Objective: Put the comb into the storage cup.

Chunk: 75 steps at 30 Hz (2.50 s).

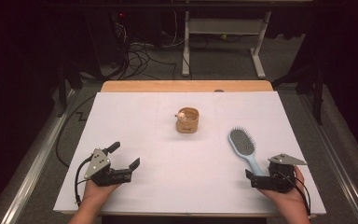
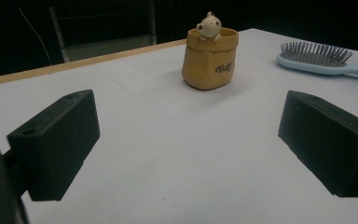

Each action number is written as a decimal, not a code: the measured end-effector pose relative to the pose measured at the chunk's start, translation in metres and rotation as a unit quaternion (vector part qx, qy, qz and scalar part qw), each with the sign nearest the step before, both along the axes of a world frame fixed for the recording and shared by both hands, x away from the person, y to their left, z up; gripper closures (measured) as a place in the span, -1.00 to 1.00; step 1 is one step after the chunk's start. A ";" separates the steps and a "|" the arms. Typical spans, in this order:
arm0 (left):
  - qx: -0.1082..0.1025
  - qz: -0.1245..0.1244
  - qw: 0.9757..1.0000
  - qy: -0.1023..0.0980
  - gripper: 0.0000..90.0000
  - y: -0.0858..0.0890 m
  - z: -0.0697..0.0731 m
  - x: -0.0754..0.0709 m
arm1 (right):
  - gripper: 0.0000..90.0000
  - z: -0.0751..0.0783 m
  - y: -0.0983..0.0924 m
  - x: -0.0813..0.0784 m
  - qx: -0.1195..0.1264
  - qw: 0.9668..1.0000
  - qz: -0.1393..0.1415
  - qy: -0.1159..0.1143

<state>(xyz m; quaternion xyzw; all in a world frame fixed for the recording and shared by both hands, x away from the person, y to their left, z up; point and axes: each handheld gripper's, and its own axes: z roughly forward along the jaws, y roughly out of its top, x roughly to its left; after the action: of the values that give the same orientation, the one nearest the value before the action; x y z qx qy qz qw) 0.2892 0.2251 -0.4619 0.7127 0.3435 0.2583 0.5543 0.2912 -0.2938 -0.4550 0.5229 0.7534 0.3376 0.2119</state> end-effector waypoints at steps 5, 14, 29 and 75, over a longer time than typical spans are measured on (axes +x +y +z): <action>-0.001 -0.001 1.000 0.001 -0.87 0.000 0.000 0.000 | -0.99 0.005 0.003 0.005 -0.004 1.000 0.008 0.007; -0.001 -0.002 1.000 0.001 -0.87 -0.001 0.000 -0.001 | -0.99 0.017 0.011 0.024 -0.020 0.999 0.022 0.021; -0.004 -0.002 1.000 -0.001 -0.87 0.000 0.000 -0.001 | -0.99 0.028 0.023 0.062 -0.042 0.998 0.027 0.042; -0.005 0.001 1.000 -0.003 -0.87 0.001 0.001 -0.001 | -0.67 0.005 0.046 0.109 -0.088 0.989 0.009 0.116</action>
<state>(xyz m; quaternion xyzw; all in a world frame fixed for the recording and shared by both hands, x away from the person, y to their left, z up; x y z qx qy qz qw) 0.2885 0.2256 -0.4612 0.7087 0.3436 0.2594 0.5588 0.4006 -0.2477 -0.4500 0.5309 0.8045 0.2092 0.1648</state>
